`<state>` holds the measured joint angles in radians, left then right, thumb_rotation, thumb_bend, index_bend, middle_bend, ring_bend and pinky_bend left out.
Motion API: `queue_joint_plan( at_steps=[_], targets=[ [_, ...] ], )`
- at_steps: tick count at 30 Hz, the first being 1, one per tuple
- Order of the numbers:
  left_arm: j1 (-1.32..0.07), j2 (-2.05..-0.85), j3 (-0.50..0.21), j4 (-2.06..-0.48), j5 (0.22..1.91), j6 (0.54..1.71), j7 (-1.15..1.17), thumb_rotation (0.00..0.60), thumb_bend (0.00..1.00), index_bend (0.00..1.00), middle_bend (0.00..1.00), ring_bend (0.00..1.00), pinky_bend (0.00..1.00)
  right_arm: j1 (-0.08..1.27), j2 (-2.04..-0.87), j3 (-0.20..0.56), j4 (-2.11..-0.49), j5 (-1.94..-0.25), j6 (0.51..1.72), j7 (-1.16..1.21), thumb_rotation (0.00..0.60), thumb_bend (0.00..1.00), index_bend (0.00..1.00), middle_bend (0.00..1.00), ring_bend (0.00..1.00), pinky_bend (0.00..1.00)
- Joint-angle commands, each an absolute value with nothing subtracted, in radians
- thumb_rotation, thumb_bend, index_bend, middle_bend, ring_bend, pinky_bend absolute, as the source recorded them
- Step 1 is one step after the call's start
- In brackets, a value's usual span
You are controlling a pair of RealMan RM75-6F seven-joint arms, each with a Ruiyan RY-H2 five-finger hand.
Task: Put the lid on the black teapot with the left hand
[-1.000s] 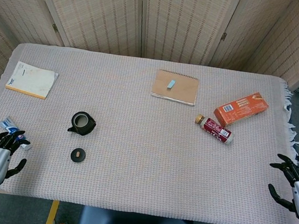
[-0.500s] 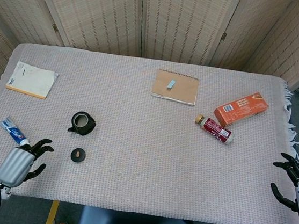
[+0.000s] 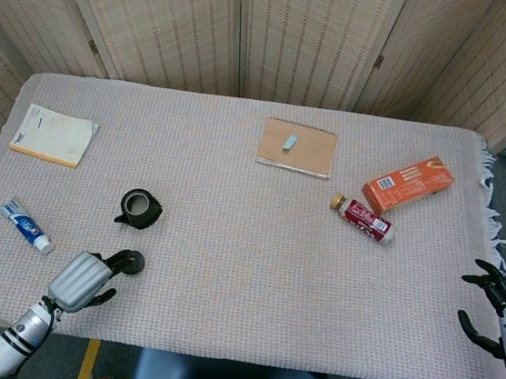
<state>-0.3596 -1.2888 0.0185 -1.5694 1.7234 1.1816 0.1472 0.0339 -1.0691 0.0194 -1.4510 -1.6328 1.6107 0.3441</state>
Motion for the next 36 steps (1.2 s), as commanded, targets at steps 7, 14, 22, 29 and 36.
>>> queue_joint_plan(
  at_steps=[7, 14, 22, 29, 36],
  targets=[
    [-0.439, -1.361, -0.031, -1.539, 1.593, 1.049, 0.268, 0.600, 0.25, 0.23, 0.16, 0.74, 0.70, 0.027, -1.067, 0.021, -1.453, -1.621, 1.612, 0.342, 0.600, 0.37, 0.28, 0.18, 0.26, 0.08],
    [-0.463, -1.392, -0.032, -1.501, 1.534, 1.008, 0.349, 0.600, 0.25, 0.24, 0.16, 0.73, 0.70, 0.028, -1.073, 0.022, -1.447, -1.616, 1.604, 0.345, 0.600, 0.37, 0.28, 0.18, 0.26, 0.09],
    [-0.482, -1.424, -0.031, -1.450, 1.471, 0.971, 0.392, 0.600, 0.25, 0.24, 0.15, 0.73, 0.70, 0.031, -1.075, 0.024, -1.449, -1.613, 1.597, 0.339, 0.600, 0.37, 0.28, 0.18, 0.26, 0.10],
    [-0.489, -1.447, -0.022, -1.414, 1.454, 0.972, 0.392, 0.600, 0.25, 0.26, 0.15, 0.74, 0.70, 0.030, -1.076, 0.024, -1.451, -1.609, 1.593, 0.336, 0.600, 0.37, 0.28, 0.18, 0.26, 0.10],
    [-0.494, -1.466, -0.010, -1.380, 1.458, 0.982, 0.361, 0.600, 0.25, 0.28, 0.16, 0.75, 0.70, 0.027, -1.073, 0.024, -1.454, -1.606, 1.594, 0.334, 0.600, 0.37, 0.28, 0.18, 0.26, 0.10]
  ],
)
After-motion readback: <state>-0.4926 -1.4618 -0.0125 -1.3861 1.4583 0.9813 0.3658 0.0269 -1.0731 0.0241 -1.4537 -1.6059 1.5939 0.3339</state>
